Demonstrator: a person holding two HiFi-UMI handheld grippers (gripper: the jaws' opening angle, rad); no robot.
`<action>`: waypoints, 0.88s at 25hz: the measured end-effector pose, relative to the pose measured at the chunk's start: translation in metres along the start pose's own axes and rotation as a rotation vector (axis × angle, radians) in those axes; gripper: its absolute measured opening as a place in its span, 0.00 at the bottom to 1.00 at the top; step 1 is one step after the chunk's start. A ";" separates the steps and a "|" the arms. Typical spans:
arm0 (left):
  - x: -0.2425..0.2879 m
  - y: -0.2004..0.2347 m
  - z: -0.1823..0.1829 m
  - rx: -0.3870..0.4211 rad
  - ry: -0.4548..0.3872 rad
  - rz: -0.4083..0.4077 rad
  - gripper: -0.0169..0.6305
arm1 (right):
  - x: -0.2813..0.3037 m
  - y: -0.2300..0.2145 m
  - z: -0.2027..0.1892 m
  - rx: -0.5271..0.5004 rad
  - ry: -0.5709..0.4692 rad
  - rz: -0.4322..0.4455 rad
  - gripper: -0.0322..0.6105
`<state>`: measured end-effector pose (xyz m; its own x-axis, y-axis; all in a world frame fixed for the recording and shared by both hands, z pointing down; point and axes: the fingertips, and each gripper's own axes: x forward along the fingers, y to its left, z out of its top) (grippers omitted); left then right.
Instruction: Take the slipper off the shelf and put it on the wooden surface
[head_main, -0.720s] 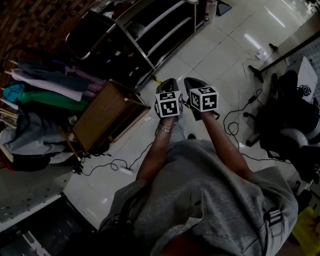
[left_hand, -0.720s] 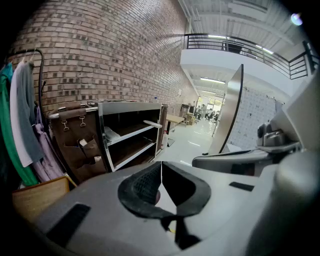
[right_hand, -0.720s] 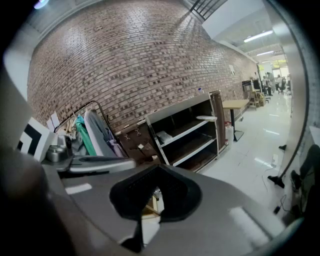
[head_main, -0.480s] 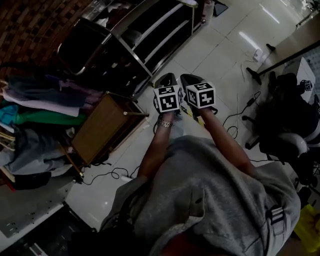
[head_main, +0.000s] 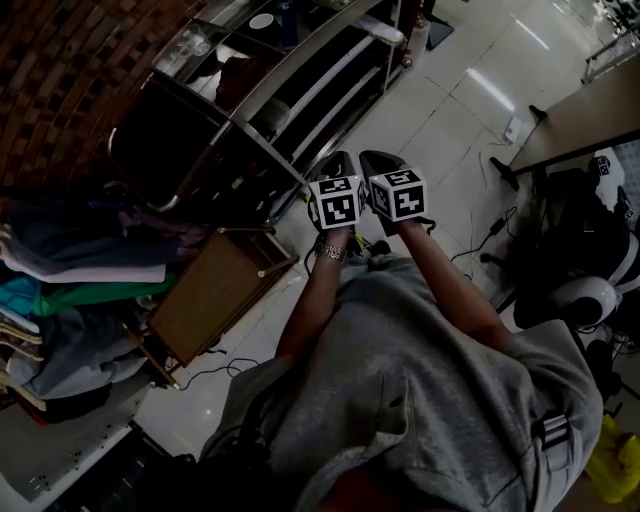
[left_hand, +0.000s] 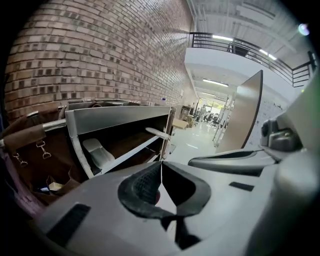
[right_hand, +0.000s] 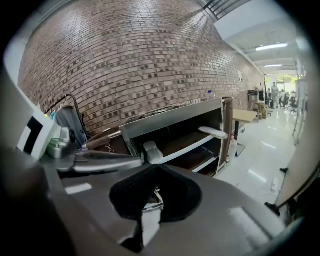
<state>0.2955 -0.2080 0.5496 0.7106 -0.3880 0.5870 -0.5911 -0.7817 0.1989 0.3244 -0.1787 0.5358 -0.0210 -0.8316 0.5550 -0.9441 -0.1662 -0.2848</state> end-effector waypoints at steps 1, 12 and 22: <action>0.004 0.005 0.006 -0.005 -0.002 0.007 0.04 | 0.009 -0.002 0.004 -0.003 0.009 0.011 0.05; 0.017 0.079 0.026 -0.080 -0.025 0.184 0.04 | 0.087 0.026 0.032 -0.047 0.065 0.192 0.05; -0.031 0.188 -0.023 -0.288 -0.060 0.438 0.03 | 0.175 0.109 -0.022 -0.116 0.170 0.383 0.06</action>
<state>0.1537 -0.3323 0.5870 0.3885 -0.6822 0.6194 -0.9128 -0.3769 0.1574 0.2103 -0.3307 0.6185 -0.4214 -0.7209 0.5502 -0.8882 0.2057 -0.4108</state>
